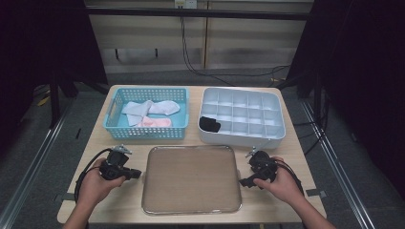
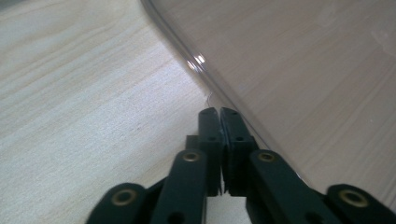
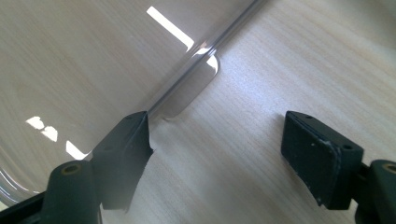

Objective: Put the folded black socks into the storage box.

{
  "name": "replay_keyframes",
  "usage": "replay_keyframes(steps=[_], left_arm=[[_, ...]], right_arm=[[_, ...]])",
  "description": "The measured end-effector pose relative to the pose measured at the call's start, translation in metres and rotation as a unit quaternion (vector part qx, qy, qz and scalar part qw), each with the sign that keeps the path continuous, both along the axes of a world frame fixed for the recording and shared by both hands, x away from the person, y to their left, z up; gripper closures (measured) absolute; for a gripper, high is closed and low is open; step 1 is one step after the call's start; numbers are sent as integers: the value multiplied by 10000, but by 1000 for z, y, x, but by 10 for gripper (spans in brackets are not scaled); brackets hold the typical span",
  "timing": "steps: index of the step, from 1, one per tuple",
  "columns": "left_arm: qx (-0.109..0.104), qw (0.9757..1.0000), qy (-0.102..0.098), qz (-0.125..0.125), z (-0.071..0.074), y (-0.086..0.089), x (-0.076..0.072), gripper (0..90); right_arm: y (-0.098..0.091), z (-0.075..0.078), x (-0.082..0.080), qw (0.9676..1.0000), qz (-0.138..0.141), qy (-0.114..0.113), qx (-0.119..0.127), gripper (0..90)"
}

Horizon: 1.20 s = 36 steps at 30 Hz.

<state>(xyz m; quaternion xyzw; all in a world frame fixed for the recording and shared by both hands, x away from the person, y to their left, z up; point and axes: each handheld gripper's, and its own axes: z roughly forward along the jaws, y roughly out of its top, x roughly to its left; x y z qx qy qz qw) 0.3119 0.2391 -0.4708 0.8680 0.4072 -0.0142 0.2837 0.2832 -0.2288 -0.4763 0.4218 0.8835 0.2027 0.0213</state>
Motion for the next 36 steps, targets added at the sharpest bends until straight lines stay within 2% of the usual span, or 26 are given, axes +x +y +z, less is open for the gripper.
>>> replay_keyframes(steps=[2, 3, 4, 7, 11, 14, 17, 18, 21, 22, 24, 25, 29, 30, 36], left_arm=[[93, 10000, -2, 5, 1, -1, 0, 900], [70, 10000, 12, 39, 1, -2, -1, 900], [137, 9999, 22, -19, 1, -2, 0, 900], [86, 10000, 33, 34, 1, -5, 1, 900], [151, 9998, 64, -85, 2, -7, 1, 900], [101, 9999, 62, -41, 1, -9, 1, 900], [174, 9998, 43, -91, 2, -10, 2, 900], [112, 9999, 30, -14, 2, -11, 2, 900], [206, 9996, 42, -194, 2, -13, 4, 900], [157, 9998, 66, -94, 1, -16, 3, 900], [225, 9995, 91, -191, -1, -17, 4, 900], [181, 9997, 123, -115, -2, -18, 4, 900], [233, 9993, 132, -246, -2, -18, 6, 900], [170, 9997, 117, -131, -2, -20, 5, 900], [254, 9995, 124, -159, -2, -21, 5, 900]], right_arm=[[-1, 1, 0, 10000, 2, 6, 1, 236], [-2, 1, 0, 10000, -26, 12, 5, 236], [-3, 1, 0, 10000, -30, 13, 3, 236], [-4, 2, 0, 10000, -45, 10, -7, 236], [-2, 3, 1, 10000, 8, -18, -4, 236], [1, 2, 1, 10000, 9, 29, -13, 236], [2, 1, 2, 10000, 17, 24, -11, 236], [3, 0, 2, 10000, 29, 26, -8, 236], [4, -1, 2, 10000, 45, 33, -13, 233], [5, -1, 2, 10000, 29, 49, 7, 233], [6, -1, 3, 10000, 56, 37, 6, 233], [7, -1, 3, 10000, 63, 32, 0, 230], [8, -1, 4, 10000, 69, 53, 1, 229], [8, -1, 4, 10000, 69, 58, 15, 226], [8, 0, 4, 9999, 36, 110, 96, 225]])
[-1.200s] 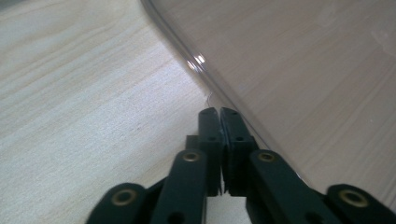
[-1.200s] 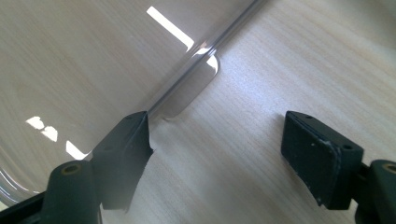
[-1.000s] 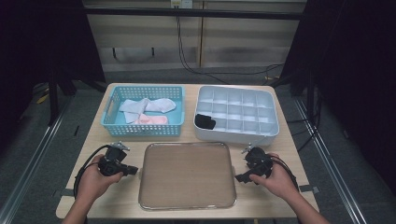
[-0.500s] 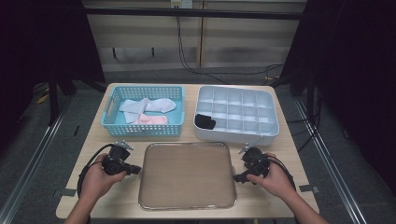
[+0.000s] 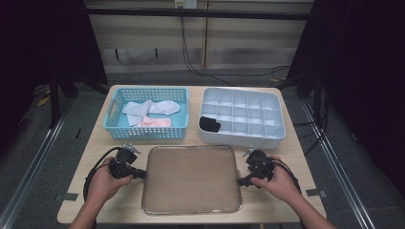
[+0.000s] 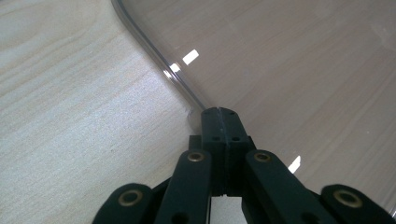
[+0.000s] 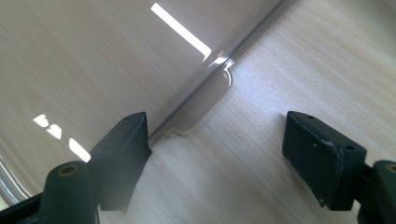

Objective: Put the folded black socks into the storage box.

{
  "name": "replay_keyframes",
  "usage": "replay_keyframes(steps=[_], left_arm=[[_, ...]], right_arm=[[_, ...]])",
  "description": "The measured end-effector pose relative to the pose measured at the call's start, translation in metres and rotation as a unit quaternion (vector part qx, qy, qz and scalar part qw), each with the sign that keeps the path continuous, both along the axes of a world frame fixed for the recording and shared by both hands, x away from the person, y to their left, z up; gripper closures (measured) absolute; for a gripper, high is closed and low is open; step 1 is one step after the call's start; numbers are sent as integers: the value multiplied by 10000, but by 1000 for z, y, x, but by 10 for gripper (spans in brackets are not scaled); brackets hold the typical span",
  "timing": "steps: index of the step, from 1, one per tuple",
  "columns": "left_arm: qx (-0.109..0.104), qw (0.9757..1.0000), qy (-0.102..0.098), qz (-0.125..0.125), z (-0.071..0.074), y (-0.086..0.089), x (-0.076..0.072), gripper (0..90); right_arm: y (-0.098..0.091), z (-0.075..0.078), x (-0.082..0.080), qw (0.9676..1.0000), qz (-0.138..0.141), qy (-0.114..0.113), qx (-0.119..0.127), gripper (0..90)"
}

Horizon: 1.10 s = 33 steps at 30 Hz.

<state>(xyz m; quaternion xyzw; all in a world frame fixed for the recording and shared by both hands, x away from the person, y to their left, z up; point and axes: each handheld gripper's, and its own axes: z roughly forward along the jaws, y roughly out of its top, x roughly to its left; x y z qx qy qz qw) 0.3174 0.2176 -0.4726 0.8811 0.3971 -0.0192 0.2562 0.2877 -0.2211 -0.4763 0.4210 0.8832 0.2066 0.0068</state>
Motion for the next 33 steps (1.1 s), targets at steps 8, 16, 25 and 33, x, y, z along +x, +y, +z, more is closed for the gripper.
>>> replay_keyframes(steps=[8, 16, 25, 33], left_arm=[[60, 10000, -8, 40, 1, -3, -1, 900], [99, 9999, -15, -22, 1, -3, -1, 900], [192, 9998, 2, -88, 2, -4, -2, 900], [123, 9999, 16, -51, 2, -3, -2, 900]], right_arm=[[9, -1, 2, 9999, 69, 54, 80, 216], [22, -1, 4, 9995, 206, 100, 219, 252], [31, 1, 8, 9995, 178, 183, 191, 243], [24, 0, 6, 9992, 109, 222, 319, 262]])
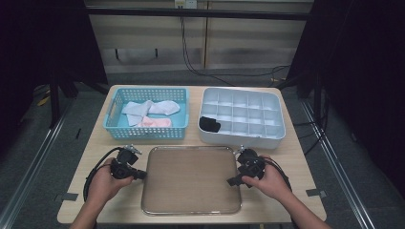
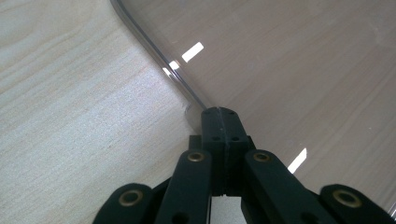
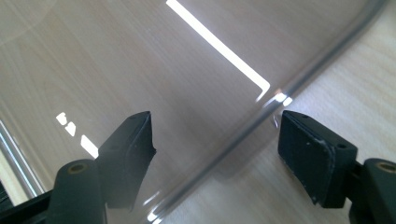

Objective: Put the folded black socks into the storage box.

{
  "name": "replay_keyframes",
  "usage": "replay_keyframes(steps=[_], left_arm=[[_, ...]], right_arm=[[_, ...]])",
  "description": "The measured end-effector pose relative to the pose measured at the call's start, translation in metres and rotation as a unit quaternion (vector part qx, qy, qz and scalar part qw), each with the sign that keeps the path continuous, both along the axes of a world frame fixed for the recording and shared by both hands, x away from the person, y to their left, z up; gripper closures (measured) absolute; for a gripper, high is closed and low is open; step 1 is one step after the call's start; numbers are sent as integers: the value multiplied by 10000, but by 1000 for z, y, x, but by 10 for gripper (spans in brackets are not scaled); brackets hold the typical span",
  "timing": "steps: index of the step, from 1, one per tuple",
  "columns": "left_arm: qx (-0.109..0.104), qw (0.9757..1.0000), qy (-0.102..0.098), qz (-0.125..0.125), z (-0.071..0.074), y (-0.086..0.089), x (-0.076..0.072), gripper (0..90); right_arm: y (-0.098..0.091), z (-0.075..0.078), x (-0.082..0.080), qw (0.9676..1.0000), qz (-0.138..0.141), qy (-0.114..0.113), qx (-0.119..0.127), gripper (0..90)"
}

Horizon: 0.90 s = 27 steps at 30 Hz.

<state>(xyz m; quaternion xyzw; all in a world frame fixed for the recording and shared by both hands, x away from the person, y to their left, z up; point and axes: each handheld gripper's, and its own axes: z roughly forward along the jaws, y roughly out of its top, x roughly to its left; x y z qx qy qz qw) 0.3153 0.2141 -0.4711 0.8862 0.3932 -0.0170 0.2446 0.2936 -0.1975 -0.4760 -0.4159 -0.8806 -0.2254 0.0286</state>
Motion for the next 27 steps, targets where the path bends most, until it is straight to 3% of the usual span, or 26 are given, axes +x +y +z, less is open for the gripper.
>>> replay_keyframes(steps=[5, 12, 13, 14, 15, 16, 17, 19, 24, 27], left_arm=[[93, 9999, -95, -45, 1, -2, -2, 900], [9, 10000, -68, 21, 0, 0, -2, 900], [22, 10000, -80, 13, 0, -1, -3, 900], [22, 10000, -80, 13, 0, -1, -3, 900], [22, 10000, -68, 37, 0, -1, -3, 900], [22, 10000, -68, 37, 0, -1, -3, 900], [16, 10000, -72, 44, 0, -1, -3, 900], [31, 9999, -101, 30, 0, -1, -3, 900], [-7, 9999, -136, 83, -1, -2, -4, 900], [114, 9998, -134, -73, 1, -1, -4, 900]], right_arm=[[0, 0, -2, 10000, 4, 42, -1, 261], [4, 2, 2, 9999, -63, 153, -2, 261], [4, 6, 2, 9998, -66, 47, 184, 340], [4, 6, 2, 9998, -66, 47, 184, 340], [4, 14, 3, 9970, -71, 186, 753, 422], [4, 14, 3, 9970, -71, 186, 753, 422], [12, 17, 3, 9998, -52, -3, 168, 311], [12, 17, 3, 10000, -31, -17, 50, 314], [-1, 9, 3, 9996, -253, 107, 61, 292], [-10, 2, -4, 9995, -279, 141, -29, 281]])
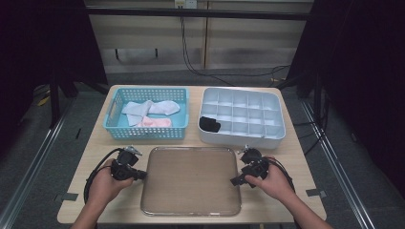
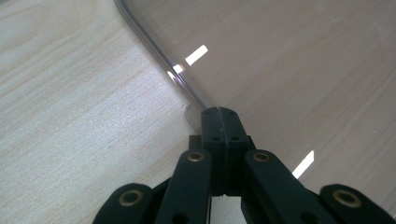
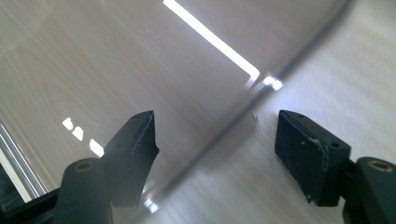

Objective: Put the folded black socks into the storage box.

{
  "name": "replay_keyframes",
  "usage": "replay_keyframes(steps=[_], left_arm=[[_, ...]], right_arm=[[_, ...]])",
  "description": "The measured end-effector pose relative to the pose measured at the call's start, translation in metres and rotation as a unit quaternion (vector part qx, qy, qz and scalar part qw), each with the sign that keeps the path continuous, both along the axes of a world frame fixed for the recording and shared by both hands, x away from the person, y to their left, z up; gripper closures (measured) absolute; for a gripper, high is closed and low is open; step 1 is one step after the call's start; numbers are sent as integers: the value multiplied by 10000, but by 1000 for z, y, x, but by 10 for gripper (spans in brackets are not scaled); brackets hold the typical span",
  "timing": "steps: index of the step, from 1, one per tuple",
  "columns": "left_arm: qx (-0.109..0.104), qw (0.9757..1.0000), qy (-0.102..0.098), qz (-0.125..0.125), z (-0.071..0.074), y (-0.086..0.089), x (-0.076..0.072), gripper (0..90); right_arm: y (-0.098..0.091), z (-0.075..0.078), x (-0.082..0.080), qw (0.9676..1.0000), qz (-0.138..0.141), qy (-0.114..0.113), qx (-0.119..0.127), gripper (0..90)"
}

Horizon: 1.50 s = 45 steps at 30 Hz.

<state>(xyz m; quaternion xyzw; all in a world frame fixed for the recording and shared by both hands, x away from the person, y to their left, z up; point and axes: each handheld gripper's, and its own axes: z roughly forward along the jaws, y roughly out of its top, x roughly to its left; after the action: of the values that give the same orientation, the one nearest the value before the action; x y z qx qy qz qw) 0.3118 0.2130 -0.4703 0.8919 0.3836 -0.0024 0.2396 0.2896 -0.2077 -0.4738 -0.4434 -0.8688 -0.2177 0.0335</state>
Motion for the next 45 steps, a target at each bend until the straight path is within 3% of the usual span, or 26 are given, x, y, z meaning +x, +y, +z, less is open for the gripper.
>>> replay_keyframes(steps=[8, 12, 15, 17, 18, 20, 22, 24, 27, 33, 35, 36, 38, 41, 45], left_arm=[[-17, 9999, -40, 93, 0, -2, -1, 900], [15, 10000, -62, 63, 0, -2, -2, 900], [-32, 9999, -67, 105, -1, -2, -3, 900], [-66, 9999, -36, 119, -1, -2, -3, 900], [-43, 9999, -57, 117, -1, -2, -3, 900], [-27, 9999, -72, 132, -1, -2, -4, 900], [-33, 9999, -83, 129, -1, -2, -4, 900], [-38, 9999, -90, 112, -1, -2, -4, 900], [-65, 9999, -66, 134, -1, -2, -4, 900], [36, 9998, -164, 141, 0, -11, -8, 900], [52, 9997, -224, 122, 0, -16, -9, 900], [45, 9997, -237, 106, -1, -17, -9, 900], [81, 9996, -248, 142, 0, -19, -9, 900], [49, 9996, -269, 115, -1, -18, -10, 900], [34, 9995, -274, 122, -1, -18, -9, 900]], right_arm=[[-8, 0, -13, 9999, 2, 101, 80, 305], [-4, -1, -16, 9987, -80, 298, 415, 347], [3, 2, -15, 9993, -29, 147, 348, 354], [7, 8, -12, 9969, 7, 200, 755, 462], [9, 8, -11, 9963, 38, 298, 802, 442], [17, 10, -11, 9991, 84, 155, 385, 384], [17, 10, -8, 9995, 156, 87, 252, 361], [8, 5, -6, 10000, -12, 19, 46, 320], [0, 1, -7, 9999, -107, 42, -24, 299], [-17, -1, -11, 9997, -230, 35, 101, 296], [-17, -1, -11, 9996, -259, 54, 124, 296], [-15, -1, -11, 9993, -278, 86, 238, 359], [-13, -1, -12, 9989, -309, 166, 296, 331], [-8, -1, -11, 9994, -297, 103, 159, 320], [-8, -1, -8, 9982, -416, 193, 380, 349]])
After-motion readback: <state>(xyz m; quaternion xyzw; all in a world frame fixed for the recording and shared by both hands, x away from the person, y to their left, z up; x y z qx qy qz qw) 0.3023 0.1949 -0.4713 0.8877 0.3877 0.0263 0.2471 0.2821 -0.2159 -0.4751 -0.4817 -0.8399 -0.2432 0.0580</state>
